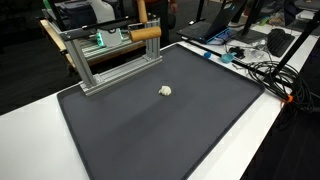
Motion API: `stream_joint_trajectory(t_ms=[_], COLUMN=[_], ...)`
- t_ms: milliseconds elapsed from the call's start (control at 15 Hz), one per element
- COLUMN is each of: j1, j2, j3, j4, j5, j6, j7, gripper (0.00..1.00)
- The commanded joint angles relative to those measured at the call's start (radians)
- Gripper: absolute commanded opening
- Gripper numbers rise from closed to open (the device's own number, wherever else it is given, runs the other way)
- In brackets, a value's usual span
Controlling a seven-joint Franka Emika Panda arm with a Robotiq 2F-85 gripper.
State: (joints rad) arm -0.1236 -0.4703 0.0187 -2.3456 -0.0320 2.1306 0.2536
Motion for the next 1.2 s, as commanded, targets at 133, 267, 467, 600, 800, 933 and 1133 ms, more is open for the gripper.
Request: stream_joint_trajectory(t_ms=[133, 267, 467, 600, 800, 933, 1133], j1=[0.007, 0.008, 0.007, 0.005, 0.016, 0.028, 0.043], j2=[0.078, 0.086, 0.085, 0.146, 0.256, 0.337, 0.467], j3=[-0.002, -0.002, -0.002, 0.012, 0.015, 0.016, 0.004], j4=[0.066, 0.072, 0.074, 0.115, 0.187, 0.245, 0.348], j5=[-0.009, -0.01, -0.011, -0.016, -0.01, -0.013, -0.029], j6=[-0.014, -0.017, -0.02, -0.005, 0.021, 0.039, 0.022], j7=[0.019, 0.02, 0.021, 0.064, 0.087, 0.1, 0.09], gripper=[0.47, 0.47, 0.22, 0.22, 0.22, 0.22, 0.22])
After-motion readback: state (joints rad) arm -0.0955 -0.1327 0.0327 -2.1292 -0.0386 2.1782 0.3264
